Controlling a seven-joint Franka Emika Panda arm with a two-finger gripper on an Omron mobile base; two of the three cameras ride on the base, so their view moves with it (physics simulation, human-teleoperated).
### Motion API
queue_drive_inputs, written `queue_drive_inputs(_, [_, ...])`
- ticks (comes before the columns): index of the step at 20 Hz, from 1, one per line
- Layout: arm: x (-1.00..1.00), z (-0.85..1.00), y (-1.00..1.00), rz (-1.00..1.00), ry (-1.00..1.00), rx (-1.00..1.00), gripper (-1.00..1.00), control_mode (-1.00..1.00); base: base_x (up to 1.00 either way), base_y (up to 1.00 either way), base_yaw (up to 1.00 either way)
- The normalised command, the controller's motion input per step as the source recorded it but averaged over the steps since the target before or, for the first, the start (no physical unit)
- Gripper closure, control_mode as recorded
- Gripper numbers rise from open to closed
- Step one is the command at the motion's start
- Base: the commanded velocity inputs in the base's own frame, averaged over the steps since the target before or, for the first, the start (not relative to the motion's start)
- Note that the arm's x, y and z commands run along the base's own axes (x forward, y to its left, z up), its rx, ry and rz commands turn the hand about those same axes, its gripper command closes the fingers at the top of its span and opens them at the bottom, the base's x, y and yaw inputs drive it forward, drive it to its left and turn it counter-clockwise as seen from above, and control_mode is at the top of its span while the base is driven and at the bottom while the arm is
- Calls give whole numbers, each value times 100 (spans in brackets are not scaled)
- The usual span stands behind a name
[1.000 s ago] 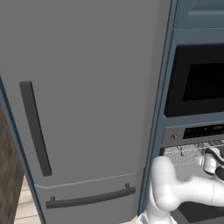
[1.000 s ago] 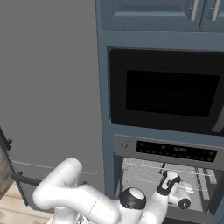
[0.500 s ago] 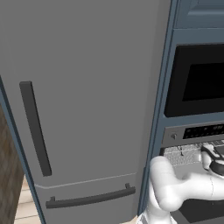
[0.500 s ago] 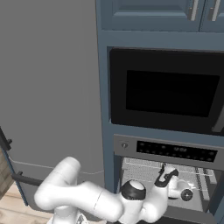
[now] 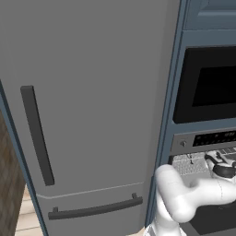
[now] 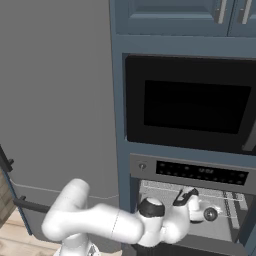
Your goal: Take the fish from the oven and place it on the plate on the counter.
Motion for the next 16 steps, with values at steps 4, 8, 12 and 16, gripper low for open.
queue_drive_inputs(4, [0,-69,0,0,0,-1,-100,-100,0,0,0])
queue_drive_inputs(8, [0,-82,0,0,0,0,-100,-100,0,0,0])
queue_drive_inputs(12, [-22,-89,0,0,0,0,-100,-100,0,0,0])
queue_drive_inputs(16, [-52,-81,0,0,0,0,-100,-100,0,0,0])
